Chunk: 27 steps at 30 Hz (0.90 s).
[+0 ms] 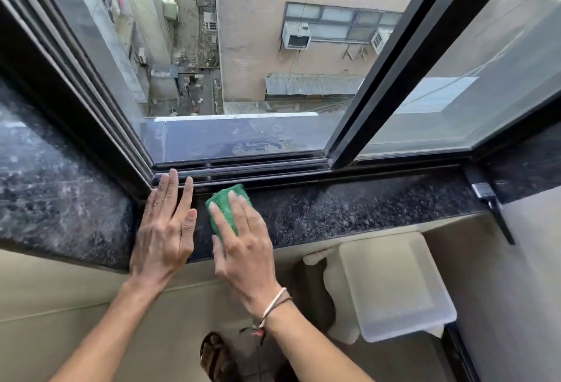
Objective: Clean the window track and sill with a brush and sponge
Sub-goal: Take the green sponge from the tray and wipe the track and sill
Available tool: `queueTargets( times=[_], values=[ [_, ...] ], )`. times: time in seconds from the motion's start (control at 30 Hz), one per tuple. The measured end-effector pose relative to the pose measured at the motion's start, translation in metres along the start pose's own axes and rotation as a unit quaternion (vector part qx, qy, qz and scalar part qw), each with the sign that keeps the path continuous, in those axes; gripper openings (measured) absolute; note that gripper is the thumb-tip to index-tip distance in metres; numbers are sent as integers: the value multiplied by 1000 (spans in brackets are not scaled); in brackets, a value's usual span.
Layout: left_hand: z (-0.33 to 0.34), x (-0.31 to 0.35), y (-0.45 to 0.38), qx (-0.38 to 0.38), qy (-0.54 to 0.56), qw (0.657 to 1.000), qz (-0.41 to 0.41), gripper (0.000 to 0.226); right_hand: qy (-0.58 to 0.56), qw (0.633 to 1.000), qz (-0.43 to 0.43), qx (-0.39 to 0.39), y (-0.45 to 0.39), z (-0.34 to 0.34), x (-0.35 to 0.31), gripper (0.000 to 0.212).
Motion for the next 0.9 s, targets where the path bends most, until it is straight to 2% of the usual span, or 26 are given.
queueTargets(
  times=[0.13,0.2,0.33,0.43,0.5,0.57,0.63,0.8,0.9],
  values=[
    [2,3,0,6,-40,999,20,62,64,995,-72,-6,12,-26,53,59],
    [5,7,-1,7,-57,998,28,64,80,996,-39,-1,20,-50,103,64],
    [18,31,-7,7,-74,996,44,65,110,984,136,34,35,-117,237,58],
    [30,51,-14,0,-79,995,63,65,115,946,292,84,43,-162,324,59],
    [31,53,-17,-1,-80,994,72,64,91,911,381,131,40,-170,346,59],
    [31,52,-16,-3,-83,994,73,64,64,878,436,188,34,-159,332,59],
    [31,51,-15,0,-75,994,74,63,49,870,440,218,28,-139,289,60],
    [32,51,-15,3,-71,994,79,62,13,950,280,135,26,-72,145,65],
    [30,50,-13,-3,-43,996,76,62,-66,973,201,87,20,-62,85,65]
  ],
)
Point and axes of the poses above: each hand's wrist, its own y-axis away from the middle knuckle, its own z-axis out of the palm, x = y × z, the point moved 4 cm from there along -y, towards the middle knuckle
